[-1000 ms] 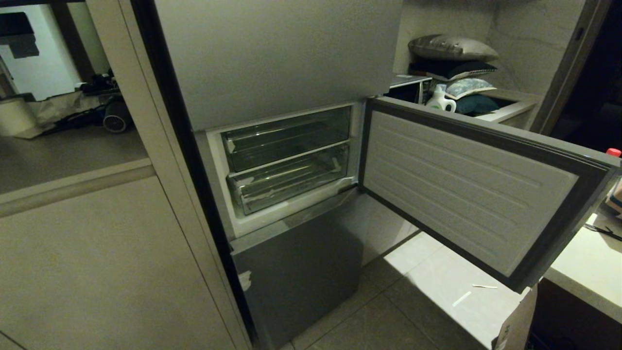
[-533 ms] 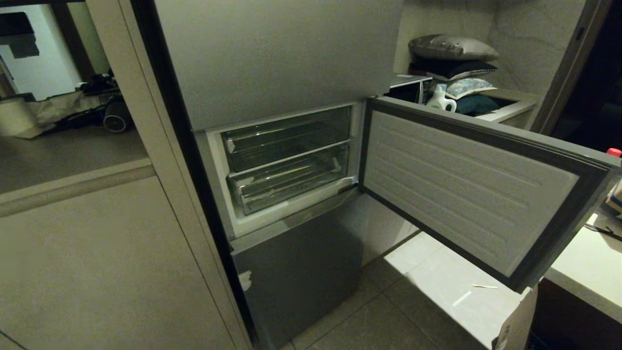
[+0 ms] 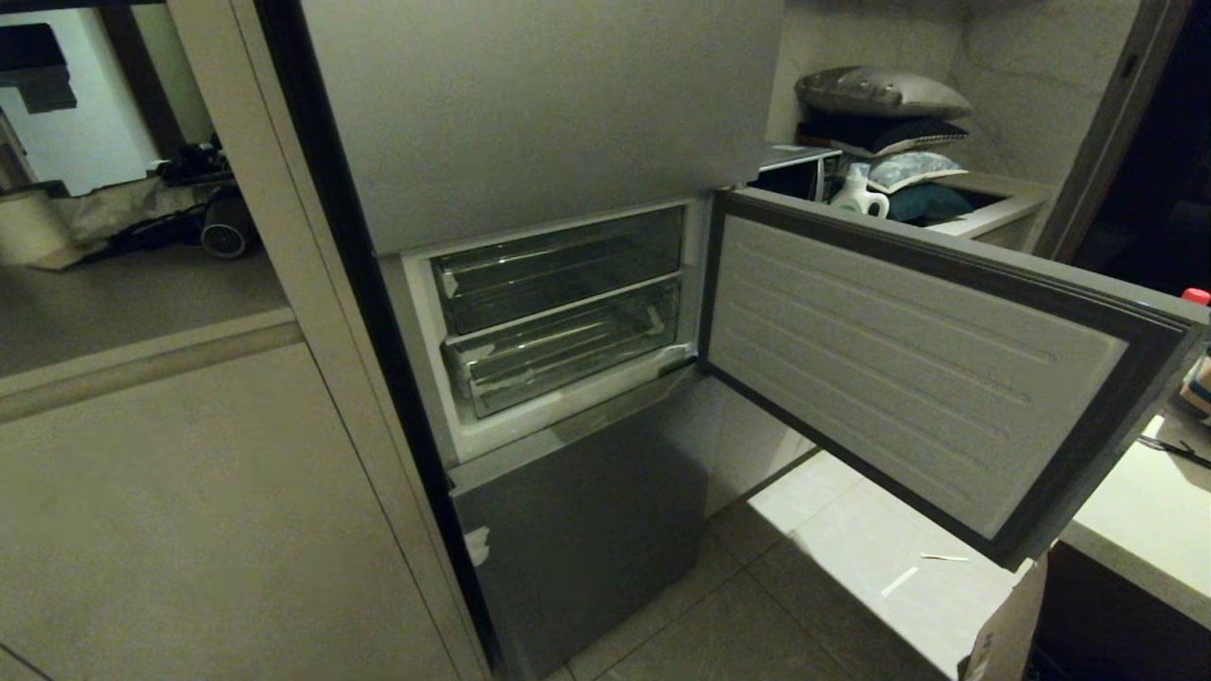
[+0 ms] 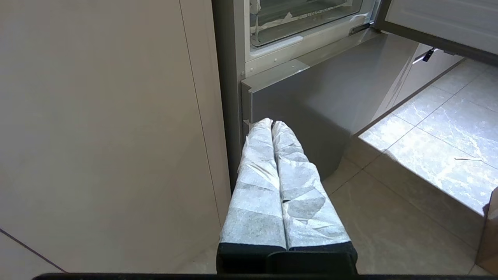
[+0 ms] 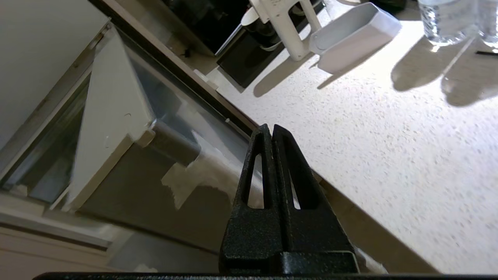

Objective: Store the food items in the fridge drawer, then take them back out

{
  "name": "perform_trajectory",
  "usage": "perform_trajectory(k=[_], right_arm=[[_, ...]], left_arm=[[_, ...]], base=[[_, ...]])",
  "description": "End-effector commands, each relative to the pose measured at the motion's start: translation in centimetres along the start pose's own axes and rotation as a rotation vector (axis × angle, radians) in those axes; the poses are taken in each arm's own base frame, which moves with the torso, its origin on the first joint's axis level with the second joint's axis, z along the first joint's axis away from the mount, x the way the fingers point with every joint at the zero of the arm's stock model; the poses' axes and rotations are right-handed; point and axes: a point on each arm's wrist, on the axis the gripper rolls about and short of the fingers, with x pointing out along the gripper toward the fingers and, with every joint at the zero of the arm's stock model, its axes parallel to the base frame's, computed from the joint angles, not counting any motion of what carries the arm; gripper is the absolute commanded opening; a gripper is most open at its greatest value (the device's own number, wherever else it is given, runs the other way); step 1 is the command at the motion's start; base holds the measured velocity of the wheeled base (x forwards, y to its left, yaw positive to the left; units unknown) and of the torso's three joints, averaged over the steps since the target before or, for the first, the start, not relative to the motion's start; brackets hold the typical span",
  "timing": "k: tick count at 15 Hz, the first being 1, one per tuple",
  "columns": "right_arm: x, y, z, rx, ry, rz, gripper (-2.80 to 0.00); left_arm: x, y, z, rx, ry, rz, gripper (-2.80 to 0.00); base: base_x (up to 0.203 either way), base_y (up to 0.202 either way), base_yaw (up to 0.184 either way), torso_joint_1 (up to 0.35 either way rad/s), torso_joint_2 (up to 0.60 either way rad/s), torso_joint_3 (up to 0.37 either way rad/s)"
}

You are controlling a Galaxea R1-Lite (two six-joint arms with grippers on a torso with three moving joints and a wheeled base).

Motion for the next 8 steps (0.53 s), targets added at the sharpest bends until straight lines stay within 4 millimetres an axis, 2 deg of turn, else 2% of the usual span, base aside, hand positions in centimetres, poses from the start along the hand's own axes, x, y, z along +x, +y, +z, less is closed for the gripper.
perform_trajectory(k=[1, 8], right_arm=[[0.7, -0.5, -0.7, 0.013, 0.019, 0.012, -2.8], [-0.4, 0.9, -1.8, 0.032, 0.07, 0.073, -2.8]], left_arm=[[0.0, 0.0, 0.0, 0.0, -0.001, 0.0, -2.8], [0.0, 0.0, 0.0, 0.0, -0.001, 0.0, -2.8]], base=[[0.0, 0.0, 0.0, 0.0, 0.0, 0.0], [0.0, 0.0, 0.0, 0.0, 0.0, 0.0]])
